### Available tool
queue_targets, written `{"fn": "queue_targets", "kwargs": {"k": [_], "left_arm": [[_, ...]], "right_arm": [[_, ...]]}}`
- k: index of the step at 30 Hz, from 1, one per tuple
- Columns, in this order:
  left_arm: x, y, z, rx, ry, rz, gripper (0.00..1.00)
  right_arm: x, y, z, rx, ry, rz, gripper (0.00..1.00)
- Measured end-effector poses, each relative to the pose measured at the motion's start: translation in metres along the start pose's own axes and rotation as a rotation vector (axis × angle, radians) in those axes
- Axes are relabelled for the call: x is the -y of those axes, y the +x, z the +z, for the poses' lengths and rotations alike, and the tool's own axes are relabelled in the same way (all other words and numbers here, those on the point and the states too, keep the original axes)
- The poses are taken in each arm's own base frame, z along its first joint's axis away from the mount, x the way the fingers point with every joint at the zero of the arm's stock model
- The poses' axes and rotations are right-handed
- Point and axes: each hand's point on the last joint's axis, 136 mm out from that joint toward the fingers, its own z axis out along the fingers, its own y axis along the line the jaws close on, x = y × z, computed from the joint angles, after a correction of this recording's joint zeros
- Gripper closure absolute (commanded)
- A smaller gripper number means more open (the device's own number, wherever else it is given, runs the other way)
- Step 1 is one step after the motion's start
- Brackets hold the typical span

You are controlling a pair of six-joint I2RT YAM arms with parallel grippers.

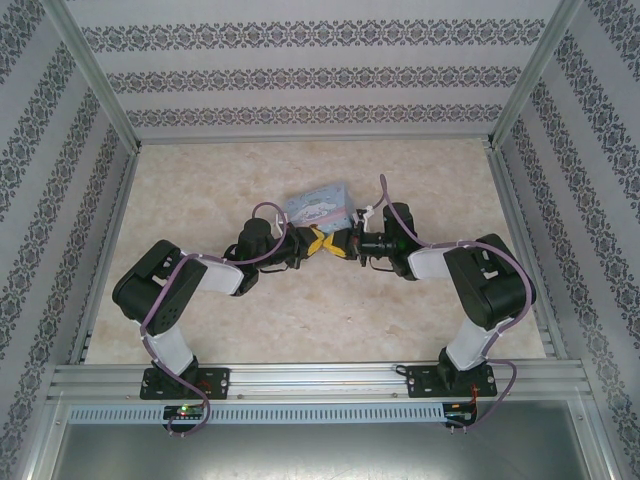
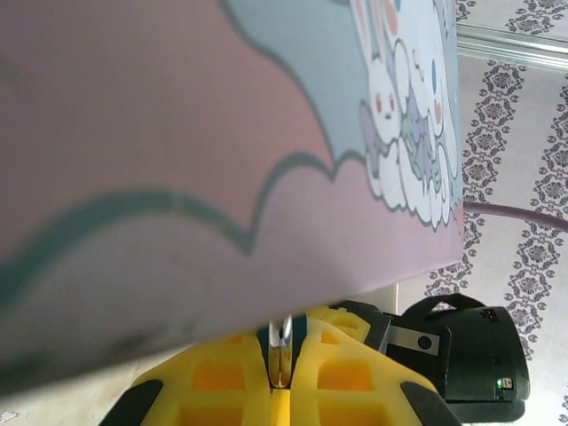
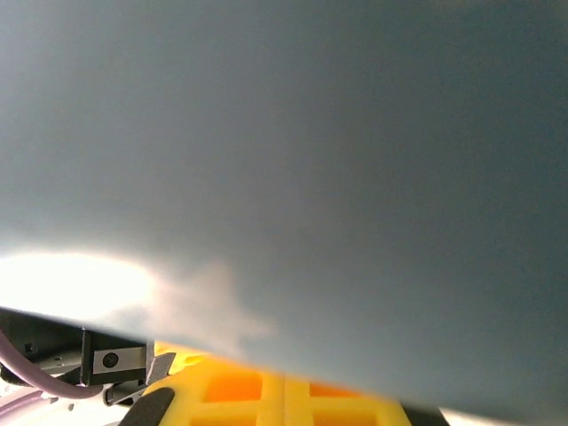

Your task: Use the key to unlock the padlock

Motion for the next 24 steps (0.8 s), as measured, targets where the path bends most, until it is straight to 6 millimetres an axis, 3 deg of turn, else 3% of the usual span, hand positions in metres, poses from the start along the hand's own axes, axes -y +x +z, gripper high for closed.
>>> {"fn": "queue_targets", "kwargs": {"k": [24], "left_arm": [[0.000, 0.011, 0.003, -0.031, -0.002, 0.006, 1.00]], "right_arm": [[0.008, -0.002, -0.022, -0.024, -0.025, -0.017, 1.00]]}}
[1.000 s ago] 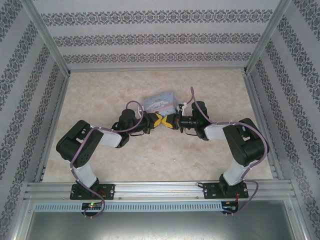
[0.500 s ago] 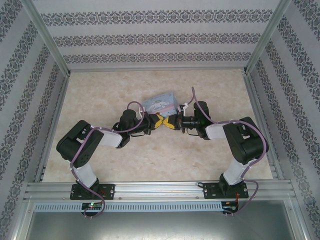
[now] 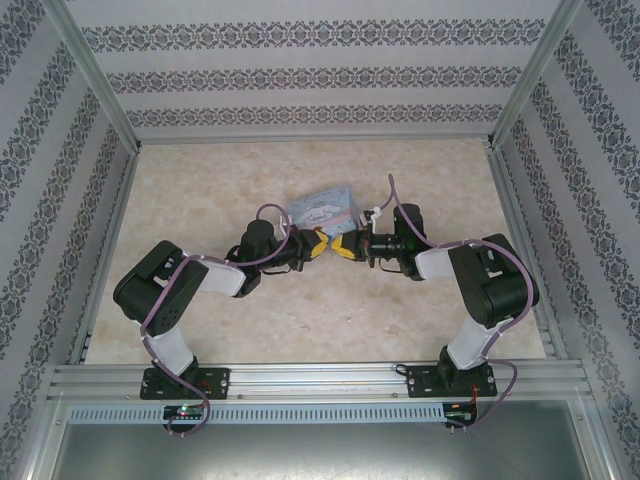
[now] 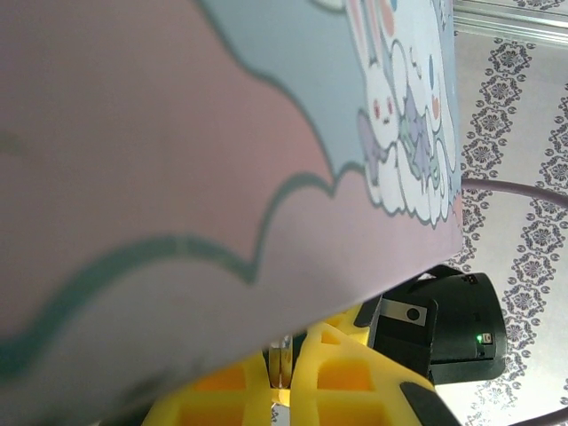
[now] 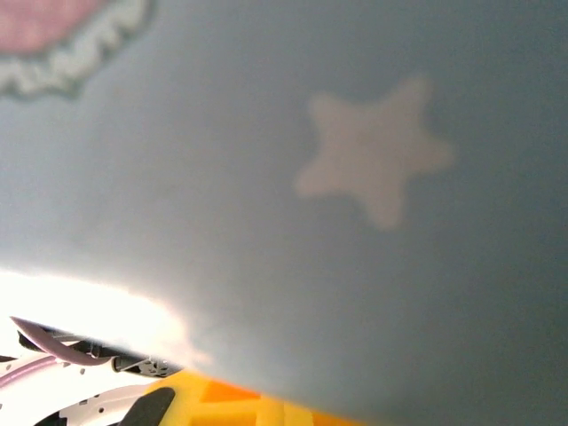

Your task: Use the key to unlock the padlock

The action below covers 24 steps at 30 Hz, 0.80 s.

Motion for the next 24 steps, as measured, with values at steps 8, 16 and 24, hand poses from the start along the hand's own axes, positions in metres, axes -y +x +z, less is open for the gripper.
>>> {"fn": "queue_targets", "kwargs": {"k": [8, 16, 24], "left_arm": [[-0.001, 0.010, 0.001, -0.037, -0.003, 0.003, 1.00], [-0.001, 0.010, 0.001, -0.037, -0.004, 0.005, 1.00], [-0.002, 0.014, 0.001, -0.064, -0.008, 0.013, 1.00]], "right_arm": [[0.008, -0.013, -0.011, 0.061, 0.014, 0.010, 1.00], [0.008, -0.013, -0.011, 0.059, 0.013, 0.009, 1.00], [0.005, -0.006, -0.016, 0.041, 0.000, -0.023, 1.00]]}}
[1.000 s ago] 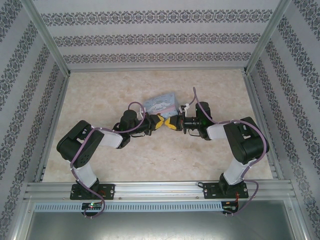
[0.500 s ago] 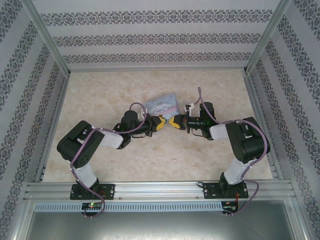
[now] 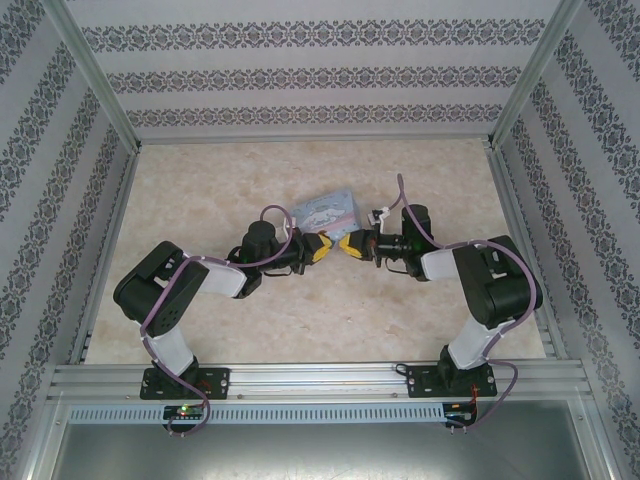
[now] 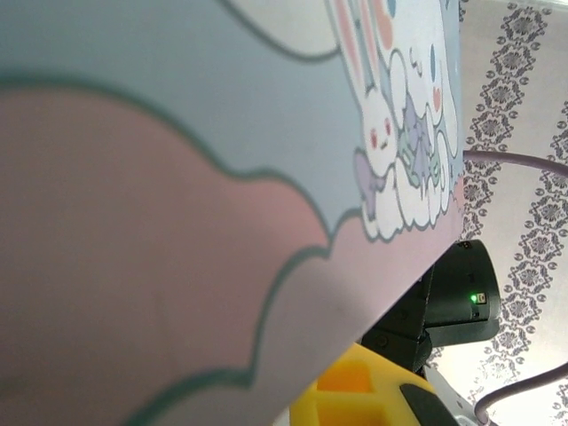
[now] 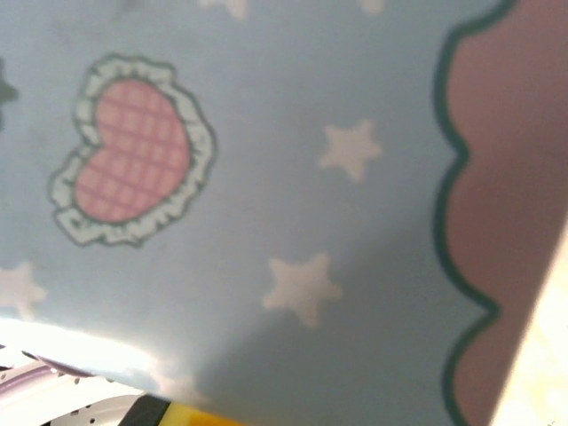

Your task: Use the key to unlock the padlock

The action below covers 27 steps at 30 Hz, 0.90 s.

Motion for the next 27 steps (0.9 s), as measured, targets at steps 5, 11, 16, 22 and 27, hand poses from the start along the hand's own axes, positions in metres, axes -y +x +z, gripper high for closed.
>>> {"fn": "queue_targets", "kwargs": {"k": [5, 11, 16, 22, 27], "left_arm": [[-0.011, 0.003, 0.000, -0.020, -0.041, 0.024, 1.00], [-0.032, -0.003, 0.006, -0.022, -0.122, 0.076, 1.00], [-0.042, -0.010, 0.011, -0.006, -0.165, 0.138, 1.00], [-0.047, -0.020, 0.016, 0.022, -0.199, 0.196, 0.89], [-0.051, -0.023, 0.017, 0.032, -0.234, 0.230, 0.68]], "right_arm": [[-0.004, 0.003, -0.008, 0.011, -0.009, -0.021, 1.00], [-0.002, 0.007, -0.013, 0.020, -0.006, -0.022, 1.00], [0.008, 0.013, -0.015, 0.025, 0.010, -0.004, 1.00], [0.023, 0.020, -0.018, 0.042, 0.041, 0.026, 1.00], [0.021, 0.026, -0.018, 0.048, 0.045, 0.004, 1.00]]}}
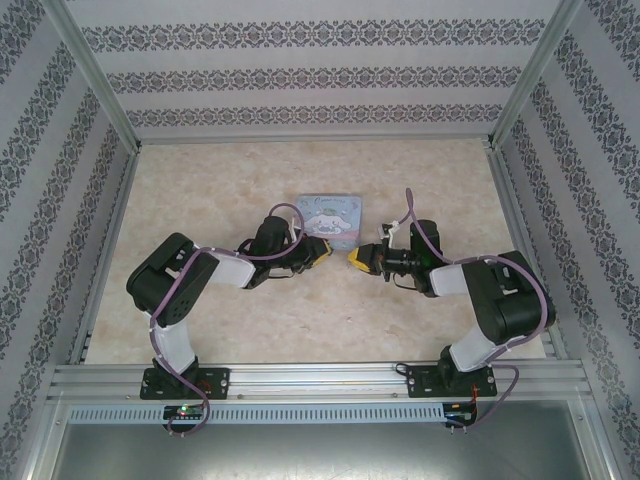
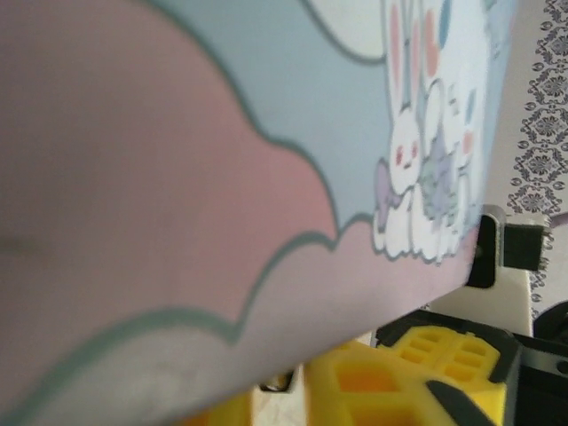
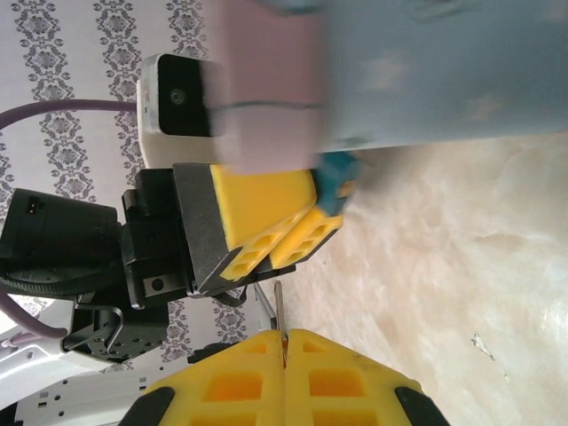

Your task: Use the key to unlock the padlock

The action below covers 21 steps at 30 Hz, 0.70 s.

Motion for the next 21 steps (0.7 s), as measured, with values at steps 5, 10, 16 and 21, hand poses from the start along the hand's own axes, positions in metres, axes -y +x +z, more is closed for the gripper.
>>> {"fn": "queue_targets", "kwargs": {"k": [5, 10, 16, 21], "left_arm": [[-0.003, 0.001, -0.002, 0.005, -0.022, 0.020, 0.49], [-0.015, 0.014, -0.019, -0.011, -0.083, 0.004, 0.46], [0.019, 0.015, -0.041, 0.005, -0.027, 0.080, 0.51], [0.045, 0.012, -0.043, 0.000, 0.030, 0.125, 0.60]], "right_arm": [[-0.009, 0.006, 0.001, -0.005, -0.009, -0.033, 1.00], [-0.017, 0.012, 0.001, -0.012, -0.021, -0.060, 1.00], [-0.025, 0.022, 0.006, -0.043, -0.031, -0.085, 1.00], [-0.034, 0.026, 0.013, -0.064, -0.039, -0.106, 1.00]]}}
